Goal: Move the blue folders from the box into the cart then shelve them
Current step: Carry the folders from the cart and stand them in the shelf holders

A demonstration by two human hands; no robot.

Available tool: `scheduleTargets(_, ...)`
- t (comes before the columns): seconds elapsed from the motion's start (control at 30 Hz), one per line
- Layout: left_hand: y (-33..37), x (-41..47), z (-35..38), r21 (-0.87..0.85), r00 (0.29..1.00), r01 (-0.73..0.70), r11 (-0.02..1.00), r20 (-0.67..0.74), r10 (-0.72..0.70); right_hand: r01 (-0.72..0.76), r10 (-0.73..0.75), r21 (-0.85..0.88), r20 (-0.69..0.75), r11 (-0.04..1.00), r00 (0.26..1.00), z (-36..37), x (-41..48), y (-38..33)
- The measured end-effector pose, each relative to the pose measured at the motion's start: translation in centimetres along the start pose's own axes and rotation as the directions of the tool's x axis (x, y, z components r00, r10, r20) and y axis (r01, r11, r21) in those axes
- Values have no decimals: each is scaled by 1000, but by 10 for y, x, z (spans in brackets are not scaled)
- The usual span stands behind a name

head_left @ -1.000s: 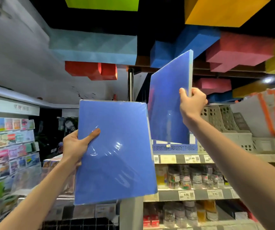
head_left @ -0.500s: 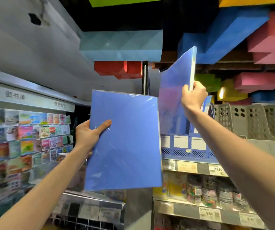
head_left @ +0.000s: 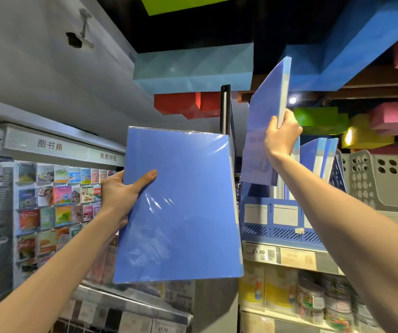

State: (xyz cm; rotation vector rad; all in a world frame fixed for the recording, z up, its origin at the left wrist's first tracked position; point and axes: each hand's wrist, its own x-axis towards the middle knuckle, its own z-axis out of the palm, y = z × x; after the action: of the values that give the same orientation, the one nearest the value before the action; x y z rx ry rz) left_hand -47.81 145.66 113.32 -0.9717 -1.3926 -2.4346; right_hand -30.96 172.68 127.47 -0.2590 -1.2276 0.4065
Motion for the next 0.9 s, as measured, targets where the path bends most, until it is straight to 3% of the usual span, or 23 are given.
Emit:
scheduleTargets(0.13, -1, 2, 2, -6, 1000, 6, 1000, 2, -6, 33, -32, -41, 29, 999, 999, 9, 7, 6)
scheduleTargets(0.4, 2, 3, 10, 16, 1000, -12, 1000, 18, 11, 100, -111, -133, -80, 986, 991, -14, 35, 2)
scheduleTargets(0.63, -2, 2, 20, 11, 1000, -10, 1000, 26, 9, 28, -26, -128, 14, 991, 1000, -7, 13, 28)
scheduleTargets(0.9, -8, 13, 23, 5, 1000, 10, 1000, 27, -10, -72, 74, -79, 26, 994, 997, 30, -2, 51)
